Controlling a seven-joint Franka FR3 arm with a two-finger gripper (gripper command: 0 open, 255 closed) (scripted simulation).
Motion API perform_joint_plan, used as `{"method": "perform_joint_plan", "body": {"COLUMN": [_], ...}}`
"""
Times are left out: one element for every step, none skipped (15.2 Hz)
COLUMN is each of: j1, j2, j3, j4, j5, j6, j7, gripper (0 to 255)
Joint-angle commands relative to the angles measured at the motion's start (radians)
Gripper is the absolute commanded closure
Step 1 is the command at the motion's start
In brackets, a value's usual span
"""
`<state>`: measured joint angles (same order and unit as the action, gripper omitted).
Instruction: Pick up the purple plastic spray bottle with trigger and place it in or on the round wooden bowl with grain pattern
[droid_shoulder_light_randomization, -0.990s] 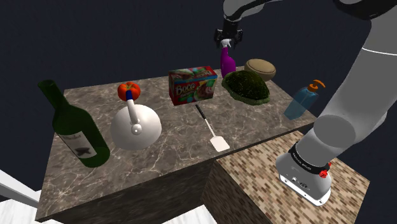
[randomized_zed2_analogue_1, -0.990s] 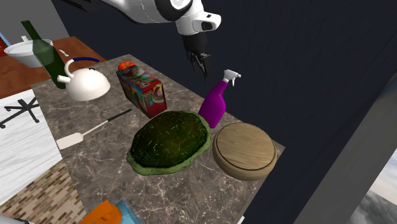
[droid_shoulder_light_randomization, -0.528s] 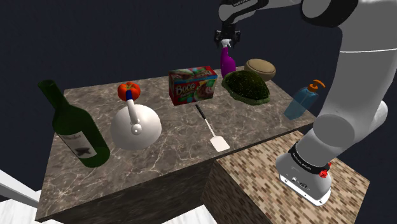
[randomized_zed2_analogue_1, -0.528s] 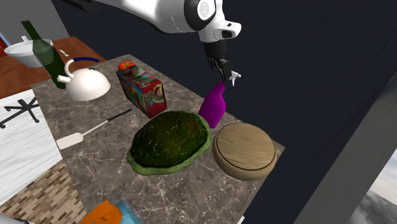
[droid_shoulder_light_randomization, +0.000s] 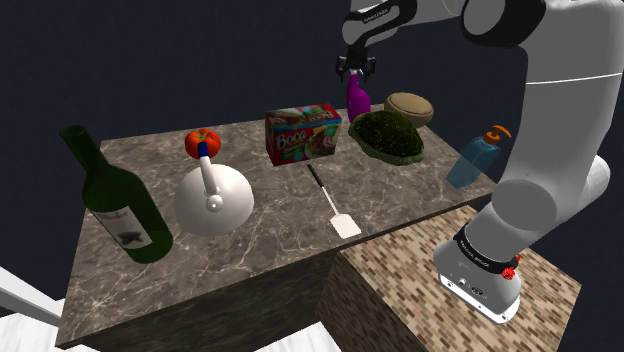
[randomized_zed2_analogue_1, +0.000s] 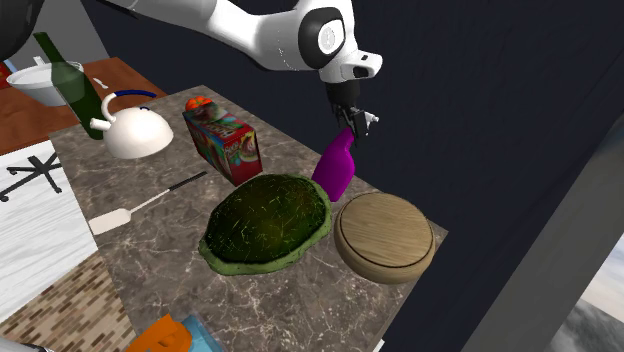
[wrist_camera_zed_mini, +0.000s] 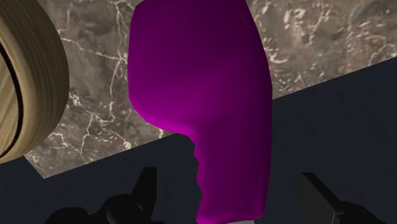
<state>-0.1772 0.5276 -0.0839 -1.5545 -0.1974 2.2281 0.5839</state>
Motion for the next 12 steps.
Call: {"method": "perform_joint_plan", "body": {"j1": [0.000,0.000,0.000,0.000,0.000,0.000,0.000,0.000,0.000,0.000,0.000,0.000], "j2": [0.003,0.003,0.003,0.003,0.003,0.003,0.003,0.003,0.003,0.003,0.003,0.003], "j3": [0.000,0.000,0.000,0.000,0.000,0.000,0.000,0.000,0.000,0.000,0.000,0.000], "j4": [0.000,0.000,0.000,0.000,0.000,0.000,0.000,0.000,0.000,0.000,0.000,0.000], "j5": [0.000,0.000,0.000,0.000,0.000,0.000,0.000,0.000,0.000,0.000,0.000,0.000], "j6": [0.003,0.003,0.003,0.003,0.003,0.003,0.003,0.003,0.003,0.003,0.003,0.003], "j7": [0.001,0.001,0.001,0.001,0.001,0.001,0.001,0.001,0.001,0.001,0.001,0.001], "gripper": [0,0,0,0,0,0,255,255,255,255,255,255]}}
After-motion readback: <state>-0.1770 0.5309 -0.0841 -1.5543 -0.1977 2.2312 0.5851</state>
